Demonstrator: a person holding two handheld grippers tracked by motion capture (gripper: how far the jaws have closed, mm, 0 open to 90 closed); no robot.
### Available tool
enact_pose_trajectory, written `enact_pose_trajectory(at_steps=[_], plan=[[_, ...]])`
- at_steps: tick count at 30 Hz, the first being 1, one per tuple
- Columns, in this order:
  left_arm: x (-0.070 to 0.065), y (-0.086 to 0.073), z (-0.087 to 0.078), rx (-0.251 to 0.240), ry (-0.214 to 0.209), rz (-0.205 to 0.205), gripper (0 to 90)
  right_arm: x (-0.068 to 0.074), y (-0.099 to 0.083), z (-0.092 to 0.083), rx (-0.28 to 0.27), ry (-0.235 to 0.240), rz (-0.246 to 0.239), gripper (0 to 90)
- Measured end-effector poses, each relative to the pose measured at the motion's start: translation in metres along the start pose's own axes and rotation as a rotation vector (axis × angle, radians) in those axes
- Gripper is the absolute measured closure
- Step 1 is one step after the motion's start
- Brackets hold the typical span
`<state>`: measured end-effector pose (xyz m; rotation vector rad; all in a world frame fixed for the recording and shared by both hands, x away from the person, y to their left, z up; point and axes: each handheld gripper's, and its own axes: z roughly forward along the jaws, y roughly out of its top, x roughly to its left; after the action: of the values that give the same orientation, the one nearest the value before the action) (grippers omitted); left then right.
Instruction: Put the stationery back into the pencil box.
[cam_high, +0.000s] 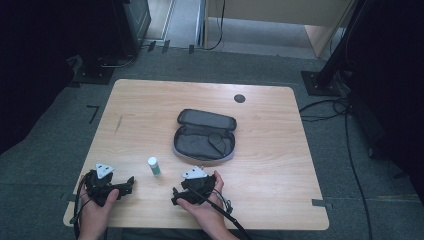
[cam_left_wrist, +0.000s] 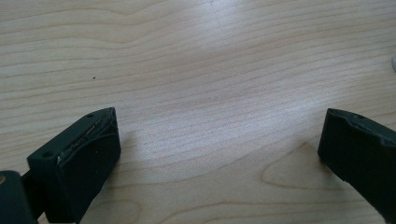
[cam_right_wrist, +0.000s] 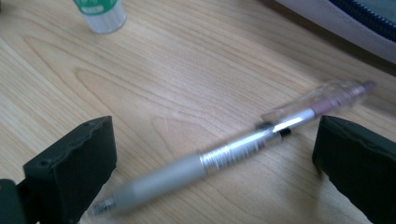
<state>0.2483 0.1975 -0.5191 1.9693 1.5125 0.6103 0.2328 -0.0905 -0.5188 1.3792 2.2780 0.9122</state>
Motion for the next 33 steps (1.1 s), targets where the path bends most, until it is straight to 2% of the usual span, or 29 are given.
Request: enact_pose_trajectory(at_steps=[1, 2, 5, 6, 7, 8, 9, 12, 16, 17, 20, 25, 28, 29, 30, 33], plan=[[0.000, 0.000, 0.000, 0.000, 0.000, 0.000, 0.0, 0.000, 0.000, 0.000, 0.000, 0.000, 0.000, 0.5], [0.000, 0.000, 0.000, 0.000, 0.000, 0.000, 0.0, 0.002, -0.002, -0.001, 0.000, -0.011, -0.022, 3.0], [0.000, 0.000, 0.000, 0.000, 0.000, 0.000, 0.0, 0.001, -0.003, -0.004, -0.003, -0.010, -0.030, 6.4], [0.000, 0.000, 0.000, 0.000, 0.000, 0.000, 0.0, 0.000, -0.005, -0.007, -0.010, 0.003, -0.041, 13.6], [0.000, 0.000, 0.000, 0.000, 0.000, 0.000, 0.0, 0.000, -0.005, -0.007, -0.010, 0.003, -0.041, 13.6], [0.000, 0.000, 0.000, 0.000, 0.000, 0.000, 0.0, -0.002, -0.006, -0.009, -0.016, 0.010, -0.050, 18.9], [0.000, 0.000, 0.000, 0.000, 0.000, 0.000, 0.0, -0.006, -0.008, -0.013, -0.027, 0.018, -0.055, 29.7], [0.000, 0.000, 0.000, 0.000, 0.000, 0.000, 0.0, -0.012, -0.012, -0.018, -0.031, 0.028, -0.061, 40.1], [0.000, 0.000, 0.000, -0.001, 0.000, -0.001, 0.0, -0.017, -0.015, -0.023, -0.028, 0.040, -0.083, 47.5], [0.000, 0.000, 0.000, -0.001, 0.000, -0.001, 0.0, -0.021, -0.018, -0.026, -0.037, 0.049, -0.093, 55.2], [0.000, 0.000, 0.000, -0.001, 0.000, -0.001, 0.0, -0.024, -0.021, -0.028, -0.041, 0.056, -0.102, 59.8], [0.000, 0.000, 0.000, -0.001, 0.000, -0.001, 0.0, -0.031, -0.027, -0.035, -0.041, 0.067, -0.150, 72.0], [0.000, 0.000, 0.000, -0.001, 0.000, -0.001, 0.0, -0.036, -0.030, -0.039, -0.036, 0.086, -0.157, 76.7], [0.000, 0.000, 0.000, -0.001, 0.000, -0.001, 0.0, -0.036, -0.030, -0.039, -0.036, 0.086, -0.157, 76.7], [0.000, 0.000, 0.000, -0.001, 0.001, -0.001, 0.0, -0.042, -0.032, -0.041, -0.034, 0.107, -0.171, 78.9], [0.000, 0.000, 0.000, -0.001, 0.000, -0.001, 0.0, -0.048, -0.036, -0.043, -0.050, 0.102, -0.183, 78.1]])
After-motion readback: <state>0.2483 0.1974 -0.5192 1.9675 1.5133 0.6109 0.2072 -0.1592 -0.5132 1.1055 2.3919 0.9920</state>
